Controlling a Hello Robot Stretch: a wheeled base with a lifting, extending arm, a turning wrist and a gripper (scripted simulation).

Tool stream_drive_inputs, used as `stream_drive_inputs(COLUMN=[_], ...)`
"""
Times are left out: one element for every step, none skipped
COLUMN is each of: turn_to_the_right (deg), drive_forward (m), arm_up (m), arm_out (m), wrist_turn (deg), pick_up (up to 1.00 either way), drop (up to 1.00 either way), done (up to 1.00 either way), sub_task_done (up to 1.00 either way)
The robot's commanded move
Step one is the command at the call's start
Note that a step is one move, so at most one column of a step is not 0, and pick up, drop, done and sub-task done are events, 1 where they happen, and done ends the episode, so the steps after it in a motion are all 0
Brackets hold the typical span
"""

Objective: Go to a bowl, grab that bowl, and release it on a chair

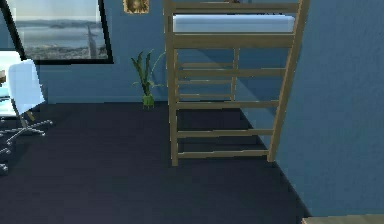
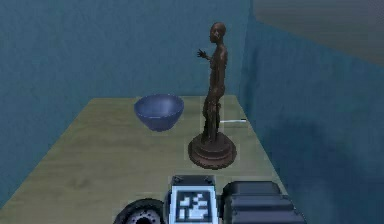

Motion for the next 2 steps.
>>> stream_drive_inputs(turn_to_the_right=[0.0,0.0], drive_forward=[0.00,0.00], arm_up=[0.00,0.00], arm_out=[0.32,0.00], wrist_turn=[0.0,45.0], pick_up=[0.00,0.00], drop=[0.00,0.00], done=[0.00,0.00], sub_task_done=[0.00,0.00])
